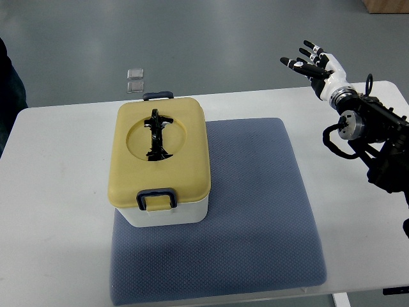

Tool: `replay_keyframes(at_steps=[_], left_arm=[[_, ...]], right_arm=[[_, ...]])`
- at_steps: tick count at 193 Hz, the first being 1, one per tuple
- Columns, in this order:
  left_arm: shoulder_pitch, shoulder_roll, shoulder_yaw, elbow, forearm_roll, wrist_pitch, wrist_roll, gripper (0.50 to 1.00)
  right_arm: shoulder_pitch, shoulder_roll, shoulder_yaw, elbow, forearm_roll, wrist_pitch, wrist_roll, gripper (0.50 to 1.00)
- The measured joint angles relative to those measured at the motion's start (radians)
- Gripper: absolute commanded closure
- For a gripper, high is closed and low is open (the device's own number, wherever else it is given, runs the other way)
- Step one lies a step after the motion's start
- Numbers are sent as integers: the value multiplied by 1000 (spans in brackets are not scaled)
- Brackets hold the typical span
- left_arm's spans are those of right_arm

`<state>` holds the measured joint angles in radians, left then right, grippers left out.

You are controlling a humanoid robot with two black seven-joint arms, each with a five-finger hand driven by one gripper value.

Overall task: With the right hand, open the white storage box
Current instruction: 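Raise the right hand and move it toward the yellow-lidded box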

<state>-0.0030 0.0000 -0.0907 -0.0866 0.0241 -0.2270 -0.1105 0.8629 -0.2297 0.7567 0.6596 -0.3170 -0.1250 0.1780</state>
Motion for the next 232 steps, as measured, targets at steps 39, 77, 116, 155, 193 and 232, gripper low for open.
replay_keyframes(at_steps=[39,77,116,155,193,232], left_arm=[[0,0,-2,-1,-1,0,-1,500],[0,0,0,-5,-1,0,-1,500],[0,0,0,-3,-1,0,0,500],[0,0,0,-2,0,0,0,500],[0,0,0,-2,0,0,0,500],[0,0,0,-2,0,0,-1,500]], right_arm=[[-5,7,-4,0,-5,1,0,572],[-5,7,-4,0,-5,1,0,570],[-1,3,-3,0,-5,4,0,570],[0,1,-2,8,-5,4,1,570],[-6,4,-2,10,-5,3,3,570],[-6,3,0,9,-5,2,3,570]])
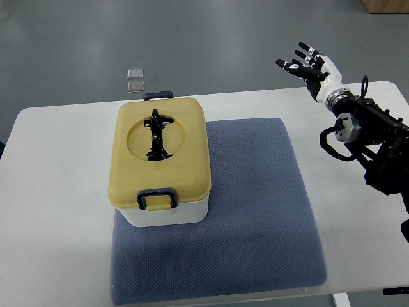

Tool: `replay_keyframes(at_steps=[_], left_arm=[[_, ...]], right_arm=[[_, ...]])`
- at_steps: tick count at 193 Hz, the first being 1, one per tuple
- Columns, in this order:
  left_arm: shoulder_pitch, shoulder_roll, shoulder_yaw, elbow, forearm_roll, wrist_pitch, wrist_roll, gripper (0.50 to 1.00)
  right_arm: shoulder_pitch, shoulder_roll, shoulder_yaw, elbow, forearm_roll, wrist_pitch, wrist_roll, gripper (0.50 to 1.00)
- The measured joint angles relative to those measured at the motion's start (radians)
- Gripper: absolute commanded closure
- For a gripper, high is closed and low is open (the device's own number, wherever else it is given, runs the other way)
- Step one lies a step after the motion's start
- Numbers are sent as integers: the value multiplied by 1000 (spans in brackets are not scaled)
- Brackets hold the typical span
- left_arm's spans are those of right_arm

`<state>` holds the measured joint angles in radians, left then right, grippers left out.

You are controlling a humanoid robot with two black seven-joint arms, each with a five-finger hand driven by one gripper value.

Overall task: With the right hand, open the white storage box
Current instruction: 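Raise the right hand and move it toward the yellow-lidded box, then lower the right hand over the black handle on the yellow lid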

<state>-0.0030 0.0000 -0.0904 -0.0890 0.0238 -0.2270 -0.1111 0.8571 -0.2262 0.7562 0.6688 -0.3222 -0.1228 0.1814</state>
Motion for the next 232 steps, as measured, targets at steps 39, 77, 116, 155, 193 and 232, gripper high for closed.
replay_keyframes(at_steps=[39,77,116,155,193,232], left_arm=[[0,0,0,0,-1,0,0,500],[0,0,0,0,-1,0,0,500],[0,0,0,0,-1,0,0,500],[0,0,0,0,-1,0,1,500],[0,0,0,0,-1,0,1,500],[0,0,0,0,-1,0,1,500]], right_arm=[[7,-8,2,0,0,2,0,570],[7,-8,13,0,1,2,2,572],[18,-17,6,5,2,91,2,572],[58,-73,-31,25,1,135,1,574],[169,-169,-232,121,2,139,60,574],[277,-199,-355,243,-84,183,86,574]])
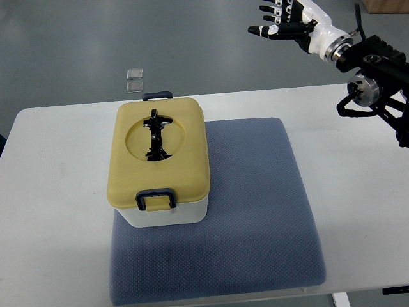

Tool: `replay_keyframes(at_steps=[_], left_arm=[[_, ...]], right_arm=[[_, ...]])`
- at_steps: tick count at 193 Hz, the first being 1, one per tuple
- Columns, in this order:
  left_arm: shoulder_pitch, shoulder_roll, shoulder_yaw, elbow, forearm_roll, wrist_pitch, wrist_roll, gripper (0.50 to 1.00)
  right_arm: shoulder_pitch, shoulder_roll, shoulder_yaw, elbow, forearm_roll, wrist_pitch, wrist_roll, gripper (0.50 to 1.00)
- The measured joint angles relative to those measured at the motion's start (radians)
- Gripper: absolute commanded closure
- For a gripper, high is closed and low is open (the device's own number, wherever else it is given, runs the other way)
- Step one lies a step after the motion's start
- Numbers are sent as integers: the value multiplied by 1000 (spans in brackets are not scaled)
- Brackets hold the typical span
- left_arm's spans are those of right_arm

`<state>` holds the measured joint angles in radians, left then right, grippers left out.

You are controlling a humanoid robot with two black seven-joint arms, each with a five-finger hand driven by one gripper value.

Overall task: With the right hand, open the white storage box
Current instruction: 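Lower the right hand over the black handle on the yellow lid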

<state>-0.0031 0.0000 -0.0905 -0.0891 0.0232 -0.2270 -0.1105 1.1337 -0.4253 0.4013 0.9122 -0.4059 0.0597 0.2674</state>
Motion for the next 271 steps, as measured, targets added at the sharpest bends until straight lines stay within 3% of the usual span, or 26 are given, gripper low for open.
replay_keyframes(at_steps=[63,129,176,213,271], left_arm=[[0,0,0,0,0,0,0,500],[0,0,0,0,0,0,0,500],[0,0,0,0,1,0,0,500],[0,0,0,0,1,0,0,500],[0,0,0,0,0,0,0,500]], right_arm=[[194,-35,-126,86,-291,202,64,574],[431,-48,-383,183,-439,254,234,574],[546,-36,-486,264,-524,238,282,574],[643,7,-596,278,-660,140,336,574],[716,81,-683,278,-842,39,344,574]])
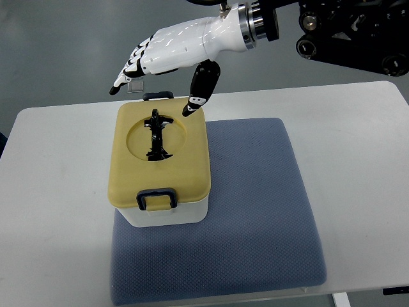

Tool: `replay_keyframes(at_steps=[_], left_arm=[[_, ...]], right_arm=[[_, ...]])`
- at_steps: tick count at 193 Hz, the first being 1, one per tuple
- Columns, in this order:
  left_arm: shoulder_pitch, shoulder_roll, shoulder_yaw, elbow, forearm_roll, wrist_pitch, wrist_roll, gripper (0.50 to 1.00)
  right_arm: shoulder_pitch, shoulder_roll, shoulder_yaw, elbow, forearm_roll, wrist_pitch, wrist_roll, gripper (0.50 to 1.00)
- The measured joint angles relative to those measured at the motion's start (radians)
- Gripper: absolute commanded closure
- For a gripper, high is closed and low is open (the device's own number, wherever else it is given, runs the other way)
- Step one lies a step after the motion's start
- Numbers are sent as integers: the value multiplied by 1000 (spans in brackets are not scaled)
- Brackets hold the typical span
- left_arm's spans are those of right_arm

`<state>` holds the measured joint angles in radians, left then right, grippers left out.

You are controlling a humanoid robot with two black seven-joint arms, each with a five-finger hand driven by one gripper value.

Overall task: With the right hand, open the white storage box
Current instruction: 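Lower the right hand over the black handle on the yellow lid, then close the right hand's fingers around the black lid handle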

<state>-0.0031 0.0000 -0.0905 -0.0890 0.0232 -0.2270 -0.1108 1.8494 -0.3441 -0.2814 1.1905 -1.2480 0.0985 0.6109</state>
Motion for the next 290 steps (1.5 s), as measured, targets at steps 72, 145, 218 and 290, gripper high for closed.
replay_keyframes(at_steps=[72,145,218,290], left_arm=[[0,0,0,0,0,0,0,500],[0,0,0,0,0,0,0,500],[0,0,0,0,0,0,0,500],[0,0,0,0,0,0,0,500]], right_arm=[[79,98,-127,-8,-122,-122,0,579],[86,198,-167,-102,-186,-117,0,603],[71,232,-185,-138,-192,-115,0,695],[67,256,-186,-157,-212,-113,0,742]])
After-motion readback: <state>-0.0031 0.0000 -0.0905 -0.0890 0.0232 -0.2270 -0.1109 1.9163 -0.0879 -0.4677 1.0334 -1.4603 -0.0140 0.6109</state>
